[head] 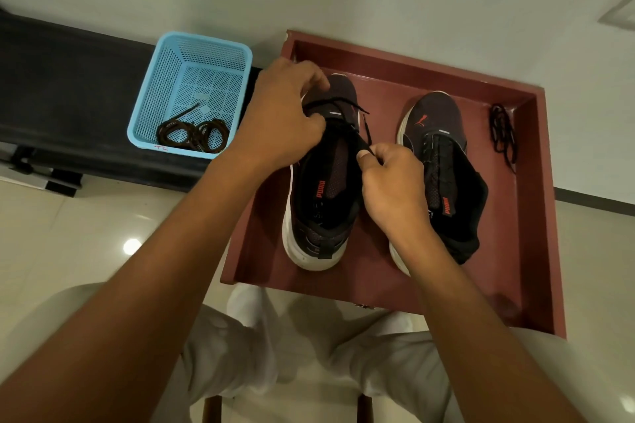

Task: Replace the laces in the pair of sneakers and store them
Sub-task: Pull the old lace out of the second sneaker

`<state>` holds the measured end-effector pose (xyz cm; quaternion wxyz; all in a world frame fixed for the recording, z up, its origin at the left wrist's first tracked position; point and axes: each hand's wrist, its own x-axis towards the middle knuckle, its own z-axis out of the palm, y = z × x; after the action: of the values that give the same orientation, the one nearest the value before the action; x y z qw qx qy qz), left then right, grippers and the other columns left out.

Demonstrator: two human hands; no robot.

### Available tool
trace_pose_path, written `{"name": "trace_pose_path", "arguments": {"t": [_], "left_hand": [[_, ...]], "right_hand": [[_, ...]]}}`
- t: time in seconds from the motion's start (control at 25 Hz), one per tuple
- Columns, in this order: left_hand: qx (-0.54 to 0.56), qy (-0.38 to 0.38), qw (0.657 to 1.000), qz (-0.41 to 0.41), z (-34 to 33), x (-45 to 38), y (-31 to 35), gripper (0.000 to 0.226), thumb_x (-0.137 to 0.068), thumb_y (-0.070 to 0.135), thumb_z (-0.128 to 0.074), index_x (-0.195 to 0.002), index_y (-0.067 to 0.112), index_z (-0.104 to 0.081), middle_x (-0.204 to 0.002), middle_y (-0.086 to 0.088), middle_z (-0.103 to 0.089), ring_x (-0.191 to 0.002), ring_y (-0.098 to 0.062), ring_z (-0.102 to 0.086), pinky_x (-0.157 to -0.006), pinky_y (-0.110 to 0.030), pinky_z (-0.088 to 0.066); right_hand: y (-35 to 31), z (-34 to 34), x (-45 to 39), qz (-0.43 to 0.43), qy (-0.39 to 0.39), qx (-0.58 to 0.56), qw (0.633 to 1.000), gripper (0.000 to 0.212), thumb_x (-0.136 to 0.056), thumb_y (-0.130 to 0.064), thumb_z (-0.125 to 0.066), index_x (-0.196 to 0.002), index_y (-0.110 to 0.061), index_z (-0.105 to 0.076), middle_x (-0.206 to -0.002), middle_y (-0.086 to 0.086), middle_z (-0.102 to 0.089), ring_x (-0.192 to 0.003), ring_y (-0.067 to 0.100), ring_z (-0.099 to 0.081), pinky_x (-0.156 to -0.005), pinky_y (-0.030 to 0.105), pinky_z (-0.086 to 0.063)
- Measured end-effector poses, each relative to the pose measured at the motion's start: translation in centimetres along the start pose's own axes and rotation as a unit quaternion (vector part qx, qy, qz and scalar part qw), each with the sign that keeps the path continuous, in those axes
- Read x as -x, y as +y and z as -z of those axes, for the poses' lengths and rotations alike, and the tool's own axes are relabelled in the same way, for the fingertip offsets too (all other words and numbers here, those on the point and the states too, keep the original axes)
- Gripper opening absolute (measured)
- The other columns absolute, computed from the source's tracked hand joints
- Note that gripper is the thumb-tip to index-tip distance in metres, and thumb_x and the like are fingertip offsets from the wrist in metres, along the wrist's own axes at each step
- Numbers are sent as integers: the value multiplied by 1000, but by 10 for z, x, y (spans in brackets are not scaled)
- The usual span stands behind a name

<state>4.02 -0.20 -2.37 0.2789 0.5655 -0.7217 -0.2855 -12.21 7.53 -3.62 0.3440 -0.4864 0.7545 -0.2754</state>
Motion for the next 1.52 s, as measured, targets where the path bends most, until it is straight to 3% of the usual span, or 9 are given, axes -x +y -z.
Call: {"name": "trace_pose_path", "arguments": {"t": [0.08,0.2,0.4,0.6,0.76,0.92,1.08,1.36,1.52], "left_hand": [[-31,-27,997,-62,-5,4,10,46,-73,21,-69,-119,28,-64,-125,-1,-49,-118,-22,-48,-99,-41,-45],[-133,-45,982,-123,-21,8,14,38,-76,22,-80,-112,30,-73,-133,-1,-50,-133,-25,-39,-103,-38,-28],[-154,-4,978,-139,-28,5,9,12,-75,22,-84,-86,19,-80,-123,-3,-59,-126,-28,-47,-94,-36,-28],[-119,11,987,-109,-12,-5,2,6,-79,23,-79,-82,19,-76,-121,-1,-58,-121,-25,-49,-96,-48,-44],[-144,34,988,-30,4,-11,-13,5,-82,21,-78,-86,18,-75,-118,-2,-56,-119,-25,-47,-96,-49,-45],[-113,-4,990,-79,0,-5,0,18,-75,30,-81,-92,26,-75,-124,-1,-54,-123,-25,-46,-101,-48,-43],[-197,-79,972,-104,-20,5,16,21,-75,38,-85,-93,30,-80,-129,1,-52,-134,-25,-38,-107,-48,-32],[-203,-76,969,-122,-24,-3,15,10,-91,28,-72,-95,22,-79,-107,2,-62,-118,-23,-47,-94,-40,-34],[-111,-61,989,-71,-14,-13,3,3,-89,28,-72,-89,30,-75,-99,-2,-66,-98,-20,-61,-93,-40,-47]], "right_hand": [[0,1,0,0,-3,-1,1000,38,-105,-19,-55,-67,-12,-55,-55,-3,-47,-39,4,-39,-39,18,-30],[-1,2,0,1,-3,-1,1000,43,-104,-19,-55,-62,-20,-47,-54,-5,-44,-36,4,-39,-38,17,-28],[-2,2,2,1,-3,-6,1000,44,-104,-18,-56,-62,-19,-44,-53,-5,-43,-36,4,-37,-37,16,-27],[-1,2,2,4,0,-9,1000,46,-104,-18,-55,-60,-20,-43,-52,-5,-42,-38,5,-37,-39,17,-28],[-1,2,3,5,-5,-9,1000,43,-104,-19,-56,-62,-16,-48,-53,-5,-44,-40,5,-37,-39,16,-30],[-1,3,2,1,-10,1,1000,36,-104,-21,-55,-70,-11,-58,-56,-3,-49,-42,5,-38,-40,19,-31],[-1,3,1,8,-10,5,1000,39,-104,-21,-55,-65,-17,-51,-55,-2,-48,-42,8,-38,-43,24,-31],[-2,2,1,7,-3,14,1000,42,-104,-21,-55,-63,-18,-47,-55,-3,-47,-41,7,-37,-40,22,-29],[-2,3,3,7,-8,2,1000,37,-104,-20,-54,-68,-15,-56,-56,-2,-50,-40,5,-39,-39,18,-30]]}}
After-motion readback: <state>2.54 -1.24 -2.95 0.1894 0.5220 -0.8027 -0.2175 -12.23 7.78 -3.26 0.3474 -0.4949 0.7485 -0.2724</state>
